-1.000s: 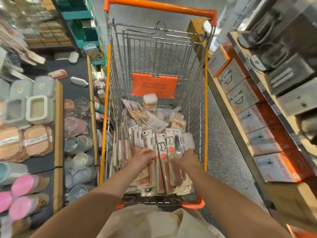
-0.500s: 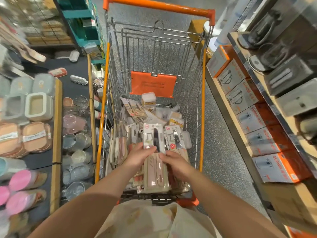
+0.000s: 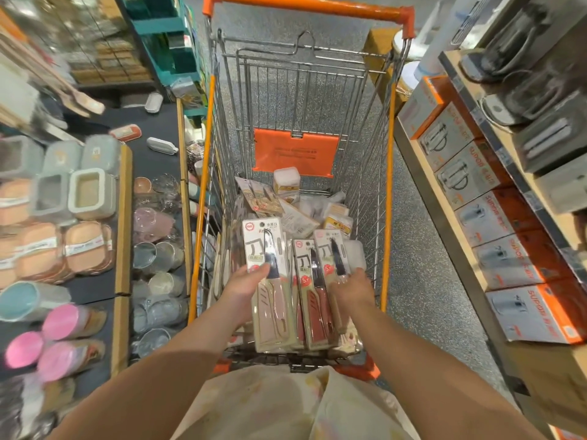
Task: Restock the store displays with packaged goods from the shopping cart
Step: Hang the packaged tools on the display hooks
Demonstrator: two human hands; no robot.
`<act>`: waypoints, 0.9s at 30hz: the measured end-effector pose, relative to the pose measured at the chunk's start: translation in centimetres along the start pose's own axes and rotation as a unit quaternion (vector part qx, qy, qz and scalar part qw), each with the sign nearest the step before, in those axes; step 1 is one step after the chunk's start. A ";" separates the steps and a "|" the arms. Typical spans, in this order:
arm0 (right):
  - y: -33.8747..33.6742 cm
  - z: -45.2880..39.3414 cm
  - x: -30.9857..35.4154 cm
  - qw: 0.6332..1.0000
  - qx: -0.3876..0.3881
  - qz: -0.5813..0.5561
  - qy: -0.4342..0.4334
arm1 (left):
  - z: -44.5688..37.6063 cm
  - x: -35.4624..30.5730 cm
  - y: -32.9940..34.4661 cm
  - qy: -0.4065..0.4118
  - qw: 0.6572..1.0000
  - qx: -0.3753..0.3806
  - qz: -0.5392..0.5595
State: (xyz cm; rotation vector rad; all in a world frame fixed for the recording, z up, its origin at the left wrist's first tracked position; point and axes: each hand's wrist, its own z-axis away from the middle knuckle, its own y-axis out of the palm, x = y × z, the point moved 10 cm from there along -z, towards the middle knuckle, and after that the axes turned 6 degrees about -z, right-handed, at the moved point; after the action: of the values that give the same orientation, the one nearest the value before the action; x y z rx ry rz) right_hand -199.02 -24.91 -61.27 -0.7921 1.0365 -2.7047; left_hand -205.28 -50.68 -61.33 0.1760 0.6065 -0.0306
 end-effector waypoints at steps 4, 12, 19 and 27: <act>0.7 0.0 0.0 0.997 0.054 -0.048 0.009 | 0.2 0.3 -0.1 -0.028 0.999 -0.020 0.039; -0.7 1.3 0.1 0.966 0.105 -0.232 -0.051 | -0.3 1.3 -0.6 -0.031 0.999 -0.030 -0.030; 2.5 5.6 5.1 0.903 0.240 -0.350 -0.063 | 0.6 1.3 2.2 -0.047 0.998 0.037 0.017; 4.4 6.0 4.8 0.887 0.250 -0.388 -0.010 | 0.5 1.8 0.6 -0.054 0.998 0.017 0.012</act>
State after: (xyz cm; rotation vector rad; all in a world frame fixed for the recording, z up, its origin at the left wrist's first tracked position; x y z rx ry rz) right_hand -200.27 -33.23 -58.36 -1.3156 -0.0785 -3.3289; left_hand -203.42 -50.18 -61.87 0.2139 0.4961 -0.0275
